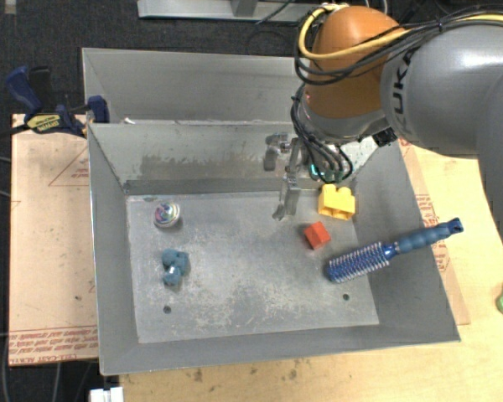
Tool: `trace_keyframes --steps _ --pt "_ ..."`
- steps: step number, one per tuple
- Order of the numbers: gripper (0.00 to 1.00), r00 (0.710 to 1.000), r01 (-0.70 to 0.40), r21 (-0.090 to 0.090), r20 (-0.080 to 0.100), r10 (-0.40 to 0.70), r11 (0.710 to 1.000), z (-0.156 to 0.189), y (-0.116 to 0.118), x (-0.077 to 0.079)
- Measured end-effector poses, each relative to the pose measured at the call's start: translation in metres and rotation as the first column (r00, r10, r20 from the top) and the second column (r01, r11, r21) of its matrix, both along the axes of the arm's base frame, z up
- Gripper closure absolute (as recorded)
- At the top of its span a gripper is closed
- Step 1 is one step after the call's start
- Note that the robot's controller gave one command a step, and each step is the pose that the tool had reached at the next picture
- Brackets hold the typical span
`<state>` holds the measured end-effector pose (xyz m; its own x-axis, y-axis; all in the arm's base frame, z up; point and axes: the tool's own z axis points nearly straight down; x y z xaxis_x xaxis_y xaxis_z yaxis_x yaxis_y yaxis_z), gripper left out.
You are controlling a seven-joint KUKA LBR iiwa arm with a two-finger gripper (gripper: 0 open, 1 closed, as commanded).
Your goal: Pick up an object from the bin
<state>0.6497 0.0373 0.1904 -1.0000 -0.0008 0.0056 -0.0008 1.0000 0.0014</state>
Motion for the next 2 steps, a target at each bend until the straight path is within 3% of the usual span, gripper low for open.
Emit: trace_keyframes --steps 1,2 --pt "0.0 1.0 -0.019 -0.003 0.002 0.019 1.0 -0.021 -0.066 -0.035" --pt "0.0 0.949 -0.314 -0.004 0.009 0.314 0.949 -0.046 -0.154 0.006"
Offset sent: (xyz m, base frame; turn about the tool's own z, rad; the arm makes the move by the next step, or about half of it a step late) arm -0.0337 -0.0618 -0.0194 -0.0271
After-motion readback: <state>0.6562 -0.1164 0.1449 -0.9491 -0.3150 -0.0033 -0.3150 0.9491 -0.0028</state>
